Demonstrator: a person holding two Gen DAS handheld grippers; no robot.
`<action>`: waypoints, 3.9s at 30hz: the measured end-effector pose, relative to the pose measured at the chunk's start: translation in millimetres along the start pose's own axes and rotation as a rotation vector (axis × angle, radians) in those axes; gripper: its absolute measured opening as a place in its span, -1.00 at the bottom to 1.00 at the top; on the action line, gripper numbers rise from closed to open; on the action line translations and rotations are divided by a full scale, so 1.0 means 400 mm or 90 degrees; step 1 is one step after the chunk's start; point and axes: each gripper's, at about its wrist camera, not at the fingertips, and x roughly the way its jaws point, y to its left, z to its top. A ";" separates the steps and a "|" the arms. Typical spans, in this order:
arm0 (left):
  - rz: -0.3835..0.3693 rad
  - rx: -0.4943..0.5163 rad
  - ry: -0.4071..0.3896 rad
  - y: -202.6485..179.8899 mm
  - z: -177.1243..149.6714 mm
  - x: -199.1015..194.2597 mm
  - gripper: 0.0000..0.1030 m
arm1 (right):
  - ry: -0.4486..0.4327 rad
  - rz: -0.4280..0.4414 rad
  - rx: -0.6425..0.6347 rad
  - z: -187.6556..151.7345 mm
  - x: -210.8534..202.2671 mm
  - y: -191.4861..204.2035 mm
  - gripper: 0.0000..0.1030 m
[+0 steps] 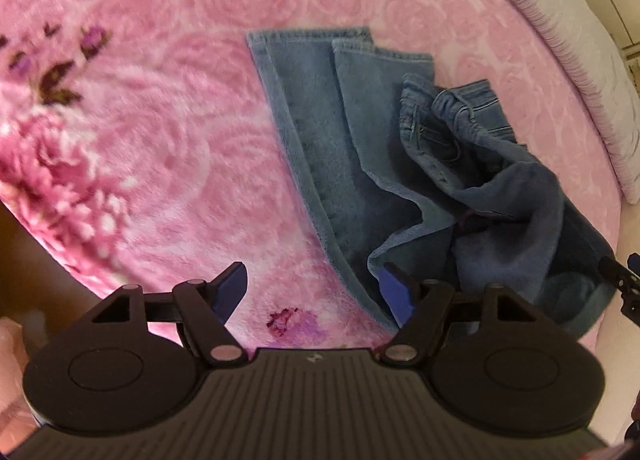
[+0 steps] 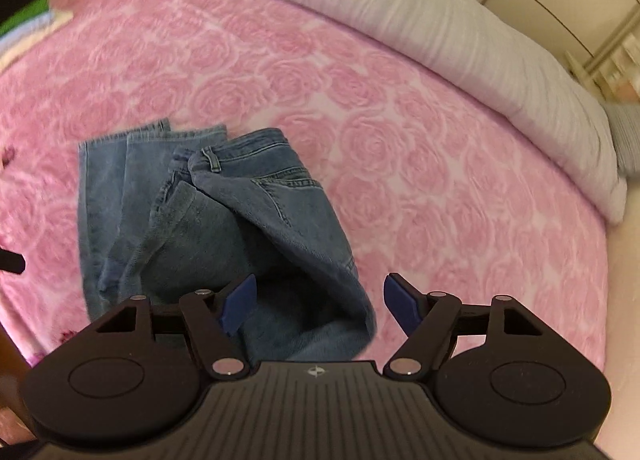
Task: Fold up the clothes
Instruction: 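Grasp a jeans leg hem with the left gripper while the right gripper grasps the waistband, then lift and shake the jeans out with both grippers, then release onto the bed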
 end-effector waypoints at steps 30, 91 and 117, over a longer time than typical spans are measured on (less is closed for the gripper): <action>-0.074 -0.293 -0.063 0.043 0.039 0.297 -0.03 | 0.107 0.090 0.156 -0.137 0.250 -0.334 0.24; 0.007 -0.160 -0.217 0.233 -0.102 0.102 -0.43 | -0.075 0.082 1.025 -0.955 0.339 -0.558 -0.46; 0.012 -0.155 -0.296 0.226 -0.041 0.134 -0.34 | 0.039 -0.177 0.899 -0.960 0.167 -0.583 0.02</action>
